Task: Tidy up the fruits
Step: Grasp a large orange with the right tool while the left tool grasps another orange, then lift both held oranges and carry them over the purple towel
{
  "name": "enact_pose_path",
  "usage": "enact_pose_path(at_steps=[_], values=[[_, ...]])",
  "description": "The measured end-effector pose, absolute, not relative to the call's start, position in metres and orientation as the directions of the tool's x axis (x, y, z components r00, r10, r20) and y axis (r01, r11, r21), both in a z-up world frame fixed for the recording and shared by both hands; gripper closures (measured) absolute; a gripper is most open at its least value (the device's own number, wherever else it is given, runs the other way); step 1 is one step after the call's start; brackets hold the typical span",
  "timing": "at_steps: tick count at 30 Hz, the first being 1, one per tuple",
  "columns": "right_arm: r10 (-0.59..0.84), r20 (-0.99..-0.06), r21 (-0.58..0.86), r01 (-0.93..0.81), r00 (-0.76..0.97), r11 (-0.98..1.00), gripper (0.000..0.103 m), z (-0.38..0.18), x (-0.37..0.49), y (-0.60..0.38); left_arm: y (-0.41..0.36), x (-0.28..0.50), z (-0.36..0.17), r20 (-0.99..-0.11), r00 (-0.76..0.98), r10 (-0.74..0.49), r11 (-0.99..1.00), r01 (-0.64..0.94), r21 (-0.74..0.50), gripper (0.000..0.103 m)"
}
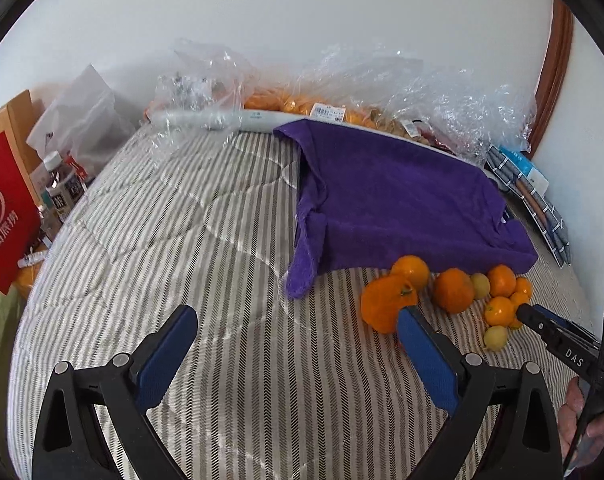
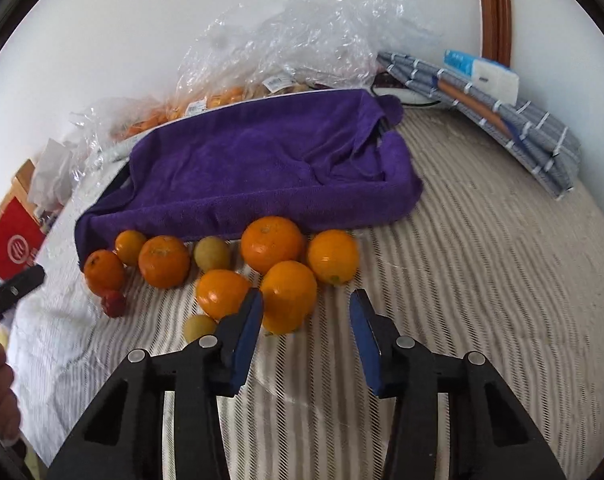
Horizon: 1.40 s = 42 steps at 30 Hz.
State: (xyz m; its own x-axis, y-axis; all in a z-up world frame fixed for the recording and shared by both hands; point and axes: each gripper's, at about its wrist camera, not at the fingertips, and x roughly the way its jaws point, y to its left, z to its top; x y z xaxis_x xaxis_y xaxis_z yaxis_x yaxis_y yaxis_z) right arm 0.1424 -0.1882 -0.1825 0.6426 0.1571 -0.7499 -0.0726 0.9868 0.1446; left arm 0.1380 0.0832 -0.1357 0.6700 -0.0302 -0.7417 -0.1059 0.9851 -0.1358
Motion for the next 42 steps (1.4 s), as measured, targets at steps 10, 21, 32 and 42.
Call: enact_pose_path(at_steps=[10, 21, 32, 42], values=[[0.153, -0.767, 0.113, -0.103, 0.623, 0.988, 0.067, -0.194, 0.152, -0.173, 0.065, 0.156, -0.151, -0.746, 0.65, -0.142, 0.98, -0.015, -0.199, 0.018], [0.105, -0.765, 0.065, -0.086, 0.635, 0.994, 0.067, -0.189, 0.135, -0.182, 0.033, 0.183, -0.168, -0.789, 0.577, -0.211, 0.97, 0.02, -0.244, 0.044], [0.105, -0.757, 0.067, -0.082, 0.645, 0.994, 0.067, -0.185, 0.128, -0.186, 0.034, 0.184, -0.171, -0.79, 0.576, -0.211, 0.969, 0.021, -0.245, 0.063], [0.087, -0.74, 0.074, -0.049, 0.667, 0.996, 0.067, -0.168, 0.108, -0.192, 0.055, 0.158, -0.147, -0.767, 0.616, -0.177, 0.97, -0.023, -0.243, 0.063]])
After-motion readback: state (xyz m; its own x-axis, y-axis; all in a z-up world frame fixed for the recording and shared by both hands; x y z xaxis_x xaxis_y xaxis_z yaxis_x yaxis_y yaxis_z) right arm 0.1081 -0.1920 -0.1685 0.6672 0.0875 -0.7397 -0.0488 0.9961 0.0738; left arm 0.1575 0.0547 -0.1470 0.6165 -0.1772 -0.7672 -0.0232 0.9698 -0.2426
